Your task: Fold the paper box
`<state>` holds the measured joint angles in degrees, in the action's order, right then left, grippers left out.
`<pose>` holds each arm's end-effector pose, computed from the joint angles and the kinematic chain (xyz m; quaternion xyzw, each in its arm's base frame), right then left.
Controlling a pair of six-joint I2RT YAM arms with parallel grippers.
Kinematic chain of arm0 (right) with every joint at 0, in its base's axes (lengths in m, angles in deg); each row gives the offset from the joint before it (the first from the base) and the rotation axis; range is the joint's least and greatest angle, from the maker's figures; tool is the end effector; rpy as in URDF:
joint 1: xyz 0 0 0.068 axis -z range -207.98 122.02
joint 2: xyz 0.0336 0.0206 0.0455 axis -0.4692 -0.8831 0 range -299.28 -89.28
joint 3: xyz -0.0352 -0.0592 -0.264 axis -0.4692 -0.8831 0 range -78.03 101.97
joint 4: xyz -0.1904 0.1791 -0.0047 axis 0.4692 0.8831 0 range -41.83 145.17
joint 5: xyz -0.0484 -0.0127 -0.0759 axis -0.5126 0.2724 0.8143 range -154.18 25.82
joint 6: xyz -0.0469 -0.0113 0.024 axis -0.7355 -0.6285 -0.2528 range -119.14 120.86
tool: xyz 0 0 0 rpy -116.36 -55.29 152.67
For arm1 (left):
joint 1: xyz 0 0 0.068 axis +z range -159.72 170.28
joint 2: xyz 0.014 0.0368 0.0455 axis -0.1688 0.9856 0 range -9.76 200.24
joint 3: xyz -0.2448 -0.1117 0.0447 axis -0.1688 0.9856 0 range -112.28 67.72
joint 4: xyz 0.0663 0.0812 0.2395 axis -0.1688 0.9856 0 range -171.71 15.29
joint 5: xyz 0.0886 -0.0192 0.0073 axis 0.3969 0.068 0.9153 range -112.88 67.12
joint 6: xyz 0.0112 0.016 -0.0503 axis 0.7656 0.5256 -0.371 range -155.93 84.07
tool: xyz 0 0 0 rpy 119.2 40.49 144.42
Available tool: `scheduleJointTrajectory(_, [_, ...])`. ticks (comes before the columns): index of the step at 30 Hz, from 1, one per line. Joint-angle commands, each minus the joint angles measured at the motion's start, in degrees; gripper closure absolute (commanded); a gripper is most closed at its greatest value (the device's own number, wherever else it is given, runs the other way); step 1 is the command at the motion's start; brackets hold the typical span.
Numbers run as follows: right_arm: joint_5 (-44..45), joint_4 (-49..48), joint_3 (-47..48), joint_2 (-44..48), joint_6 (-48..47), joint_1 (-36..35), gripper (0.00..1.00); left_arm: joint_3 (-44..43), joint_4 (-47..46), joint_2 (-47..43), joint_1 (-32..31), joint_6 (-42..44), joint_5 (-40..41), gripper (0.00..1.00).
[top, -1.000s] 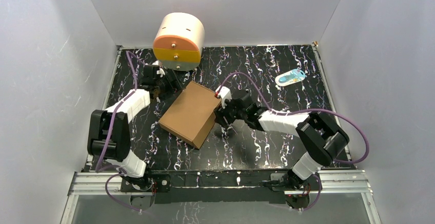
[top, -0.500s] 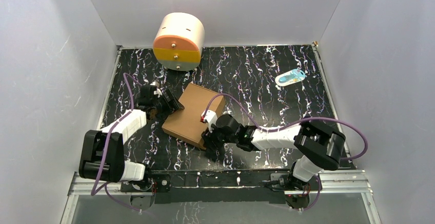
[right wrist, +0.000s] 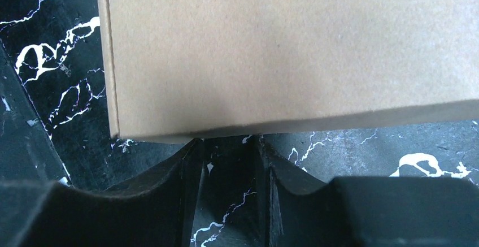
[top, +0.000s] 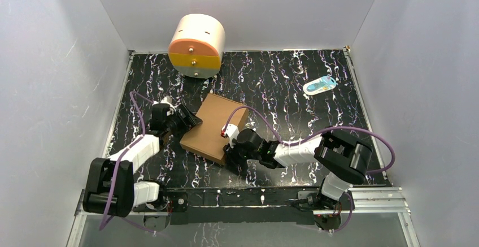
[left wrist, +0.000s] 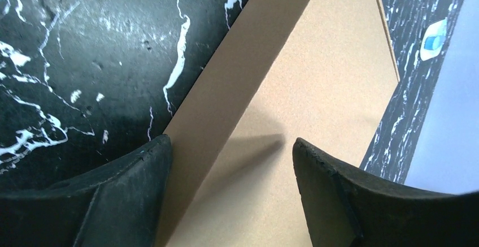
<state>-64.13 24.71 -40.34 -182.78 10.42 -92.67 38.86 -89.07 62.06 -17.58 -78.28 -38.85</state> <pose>0.1350 0.2856 0.1494 -0.4052 0.7767 0.2907 0.3846 0.2423 -0.0432 0.1783 -0.2005 0.8600 -0.3040 0.3575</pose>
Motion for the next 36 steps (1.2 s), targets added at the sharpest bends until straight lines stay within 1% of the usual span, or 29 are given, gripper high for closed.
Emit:
scheduleJointTrajectory(1, [3.0,-7.5,1.3,-0.7,2.3,0.0,0.54,5.5,-0.3,-4.4,-3.9,-8.1,-7.0,0.26])
scheduleJointTrajectory(7, [5.0,-9.9,1.9,-0.3,6.3,0.0,0.50,9.2,-5.2,-8.4,-12.2,-15.9,-2.0,0.27])
scheduleJointTrajectory(12, [6.0,-12.6,1.5,0.7,6.3,0.0,0.47,11.9,-10.0,-8.2,-15.9,-20.4,-1.3,0.28])
scheduleJointTrajectory(14, [6.1,-10.9,2.0,0.6,5.2,0.0,0.47,11.3,-8.0,-8.0,-16.0,-18.6,0.0,0.28])
scheduleJointTrajectory(15, [6.3,-9.7,2.1,0.8,4.9,0.0,0.46,10.4,-5.0,-8.3,-16.0,-17.0,1.5,0.28])
scheduleJointTrajectory(19, [7.0,-6.5,0.1,3.7,3.6,0.0,0.45,7.2,2.2,-10.3,-16.0,-11.5,9.2,0.27])
scheduleJointTrajectory(22, [8.6,-0.4,-0.2,6.2,2.4,0.0,0.42,4.7,5.9,-10.2,-15.9,-7.9,13.6,0.25])
scheduleJointTrajectory(24, [9.5,3.1,-0.2,7.9,1.1,0.1,0.39,3.1,7.0,-9.9,-15.8,-5.7,15.1,0.23])
scheduleJointTrajectory(27, [12.5,9.3,0.5,11.2,-1.3,1.0,0.37,-0.1,11.5,-10.4,-15.2,-3.4,18.8,0.22])
scheduleJointTrajectory(29, [14.8,12.4,0.8,13.2,-2.3,3.2,0.37,-2.2,13.0,-11.5,-14.5,-2.1,20.8,0.21])
scheduleJointTrajectory(32, [15.7,13.7,0.8,15.3,-2.9,9.3,0.38,-4.7,12.7,-12.6,-12.7,-0.7,22.5,0.18])
scheduleJointTrajectory(36, [12.7,13.0,2.7,14.9,-4.5,17.5,0.39,-8.1,10.9,-9.5,-8.7,0.8,19.7,0.15])
